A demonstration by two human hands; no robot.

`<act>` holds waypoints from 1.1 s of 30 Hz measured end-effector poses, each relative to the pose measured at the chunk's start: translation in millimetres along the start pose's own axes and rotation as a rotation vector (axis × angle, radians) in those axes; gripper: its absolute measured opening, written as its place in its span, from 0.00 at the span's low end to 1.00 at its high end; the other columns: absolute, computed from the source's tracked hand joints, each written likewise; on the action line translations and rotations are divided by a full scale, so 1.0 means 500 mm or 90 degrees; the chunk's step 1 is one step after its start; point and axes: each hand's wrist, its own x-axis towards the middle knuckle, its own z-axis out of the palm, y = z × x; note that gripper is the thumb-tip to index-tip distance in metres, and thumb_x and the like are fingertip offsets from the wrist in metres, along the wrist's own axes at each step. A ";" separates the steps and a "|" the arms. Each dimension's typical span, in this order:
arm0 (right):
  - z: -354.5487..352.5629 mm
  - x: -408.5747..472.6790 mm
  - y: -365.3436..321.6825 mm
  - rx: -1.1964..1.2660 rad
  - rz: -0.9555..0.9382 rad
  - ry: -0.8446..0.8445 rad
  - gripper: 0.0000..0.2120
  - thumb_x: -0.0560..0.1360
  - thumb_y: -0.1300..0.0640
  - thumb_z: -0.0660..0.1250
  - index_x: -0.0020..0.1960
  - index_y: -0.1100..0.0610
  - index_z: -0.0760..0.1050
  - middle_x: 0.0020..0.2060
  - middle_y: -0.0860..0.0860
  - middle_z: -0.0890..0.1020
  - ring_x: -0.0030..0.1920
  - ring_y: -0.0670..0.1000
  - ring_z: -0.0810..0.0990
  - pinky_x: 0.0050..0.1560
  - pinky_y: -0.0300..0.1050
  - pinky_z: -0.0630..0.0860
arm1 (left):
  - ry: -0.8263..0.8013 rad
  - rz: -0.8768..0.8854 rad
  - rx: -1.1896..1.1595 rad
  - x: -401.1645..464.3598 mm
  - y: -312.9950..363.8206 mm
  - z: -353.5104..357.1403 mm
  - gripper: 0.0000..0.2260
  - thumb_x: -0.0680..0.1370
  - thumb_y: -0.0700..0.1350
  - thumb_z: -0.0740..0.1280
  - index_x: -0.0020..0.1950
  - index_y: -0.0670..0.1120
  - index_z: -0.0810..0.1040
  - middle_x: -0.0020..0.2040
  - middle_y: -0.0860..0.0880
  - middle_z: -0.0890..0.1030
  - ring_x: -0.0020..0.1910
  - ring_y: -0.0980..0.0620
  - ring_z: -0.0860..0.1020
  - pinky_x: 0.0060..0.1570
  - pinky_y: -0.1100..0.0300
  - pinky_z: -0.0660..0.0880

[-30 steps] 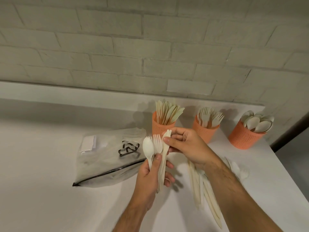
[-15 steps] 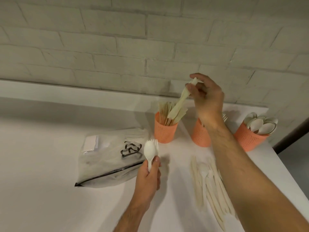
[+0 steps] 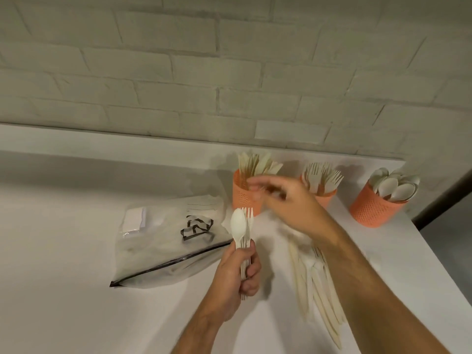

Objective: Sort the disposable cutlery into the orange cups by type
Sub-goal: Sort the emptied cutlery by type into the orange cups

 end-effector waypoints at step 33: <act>-0.164 -0.098 0.046 0.341 0.059 0.344 0.18 0.73 0.70 0.72 0.60 0.58 0.76 0.49 0.58 0.86 0.49 0.58 0.87 0.48 0.50 0.83 | 0.013 0.045 0.193 0.057 -0.059 0.047 0.13 0.84 0.47 0.57 0.52 0.46 0.80 0.32 0.45 0.74 0.26 0.51 0.69 0.26 0.59 0.64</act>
